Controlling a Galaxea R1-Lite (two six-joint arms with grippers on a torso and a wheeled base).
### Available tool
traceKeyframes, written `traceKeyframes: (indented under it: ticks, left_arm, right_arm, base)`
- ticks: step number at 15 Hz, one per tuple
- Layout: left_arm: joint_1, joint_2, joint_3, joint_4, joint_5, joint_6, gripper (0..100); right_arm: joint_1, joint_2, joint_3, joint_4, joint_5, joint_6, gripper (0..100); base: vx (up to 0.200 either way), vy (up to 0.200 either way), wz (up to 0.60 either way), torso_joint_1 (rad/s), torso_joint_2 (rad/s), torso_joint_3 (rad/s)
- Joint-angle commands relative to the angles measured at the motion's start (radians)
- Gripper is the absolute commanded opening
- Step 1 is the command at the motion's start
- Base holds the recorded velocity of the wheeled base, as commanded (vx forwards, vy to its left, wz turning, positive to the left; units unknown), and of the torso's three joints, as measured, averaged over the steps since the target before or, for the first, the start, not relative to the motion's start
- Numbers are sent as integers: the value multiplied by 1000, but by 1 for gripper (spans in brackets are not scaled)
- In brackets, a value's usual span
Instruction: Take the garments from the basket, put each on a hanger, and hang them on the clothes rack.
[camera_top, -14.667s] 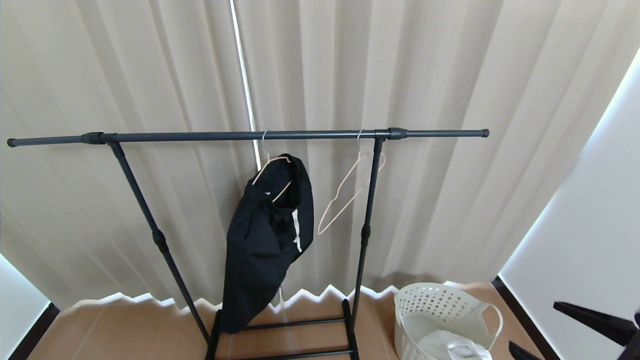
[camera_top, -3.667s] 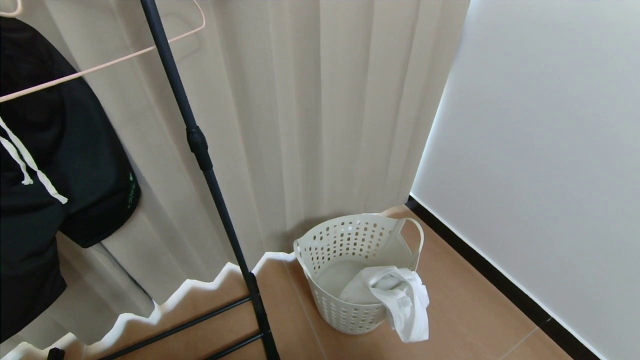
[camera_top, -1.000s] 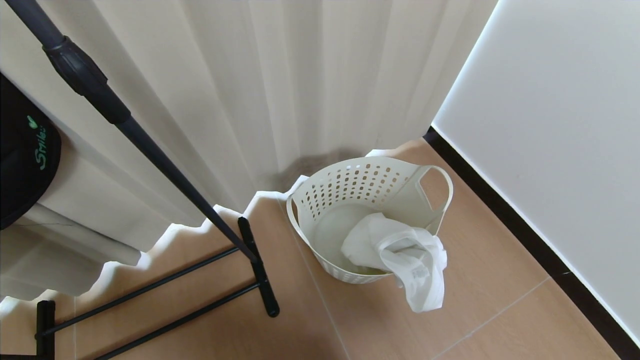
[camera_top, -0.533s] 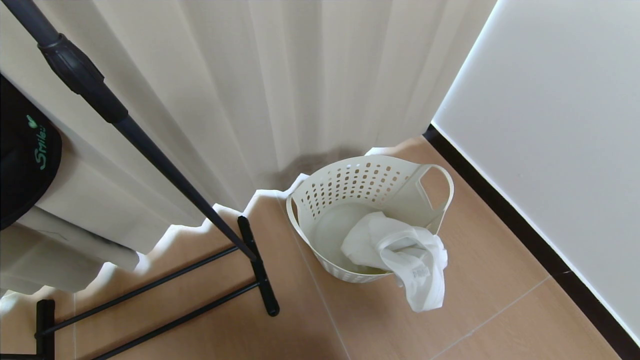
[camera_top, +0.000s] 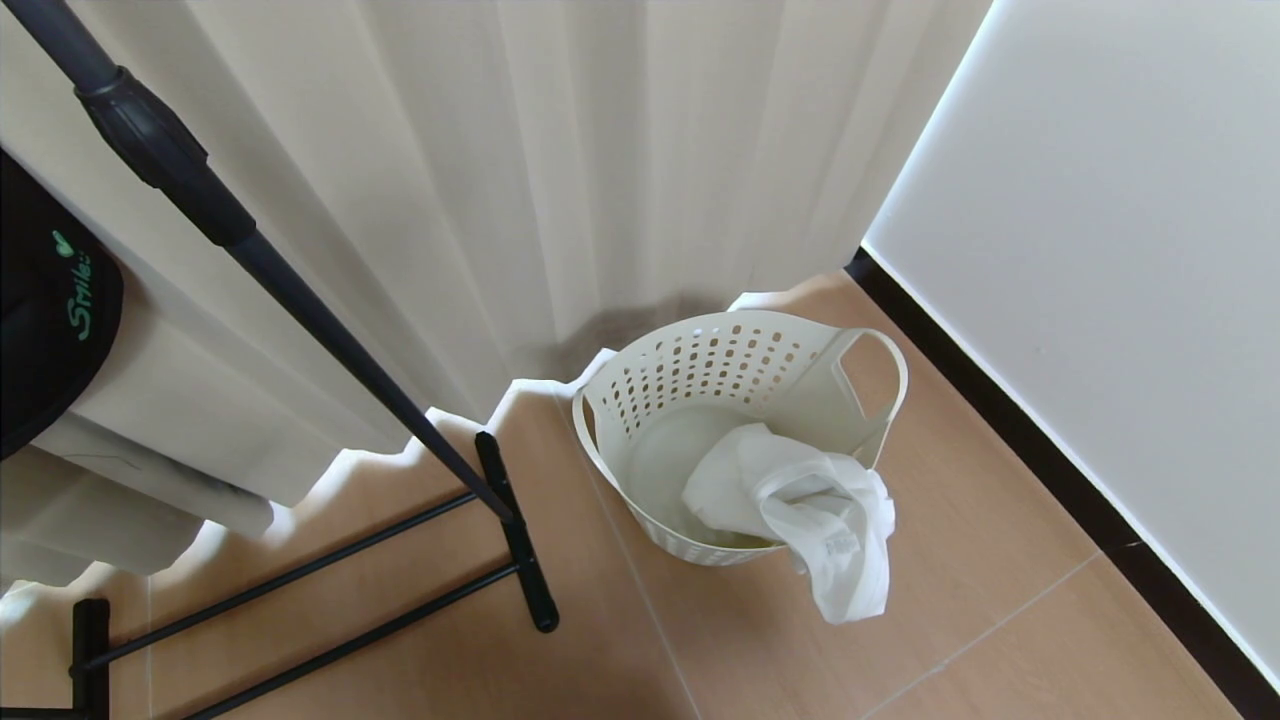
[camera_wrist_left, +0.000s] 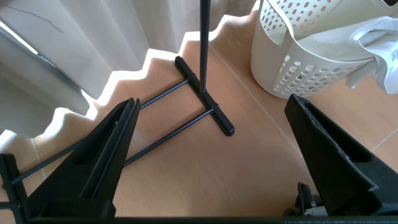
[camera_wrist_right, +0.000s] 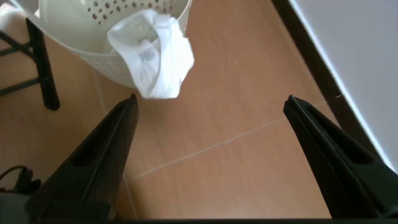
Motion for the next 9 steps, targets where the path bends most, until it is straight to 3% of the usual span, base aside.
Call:
traceKeyframes:
  ticks: [1,3,5,6,7,9]
  left_arm:
    - [0,1,0,0,0,0,100]
    - [0,1,0,0,0,-2,100]
    - [0,1,0,0,2,-4,100]
    - [0,1,0,-2,0,-4,100]
    - [0,1,0,0,2,-4,100]
    - [0,1,0,0,0,-2,100]
  right_arm:
    - [170,476,-130,-85,63,-8,100]
    - [320,645,-277,-81,54,-60,100]
    - [347,778,-378,-81,46,-173,100]
    - [358,897,-443,-82,35,-302,100]
    - [366,924,-454,-82,32,-340,100]
    - [386,1076,-519,-87,29,-650,100]
  base:
    - [0,0,0,0,0,0]
    - [0,0,0,0,0,0]
    - [0,0,0,0,0,0]
    - [0,0,0,0,0,0]
    - [0,0,0,0,0,0]
    - [0,0,0,0,0,0]
